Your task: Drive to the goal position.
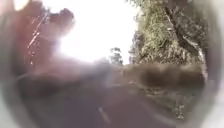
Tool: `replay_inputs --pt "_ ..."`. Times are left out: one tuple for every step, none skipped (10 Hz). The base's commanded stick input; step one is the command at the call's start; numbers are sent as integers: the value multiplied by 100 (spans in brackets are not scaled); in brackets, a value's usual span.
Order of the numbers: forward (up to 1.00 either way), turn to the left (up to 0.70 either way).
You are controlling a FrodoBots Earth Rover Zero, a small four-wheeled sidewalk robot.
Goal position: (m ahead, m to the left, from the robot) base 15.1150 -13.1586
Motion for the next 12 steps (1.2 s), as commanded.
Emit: replay_inputs --pt "50 0" --pt "50 0" --pt "50 0" --pt "50 0" --pt "50 0" --pt "50 0" --pt "50 0" --pt "50 0" --pt "50 0" --pt "50 0" --pt "50 0" --pt "50 0"
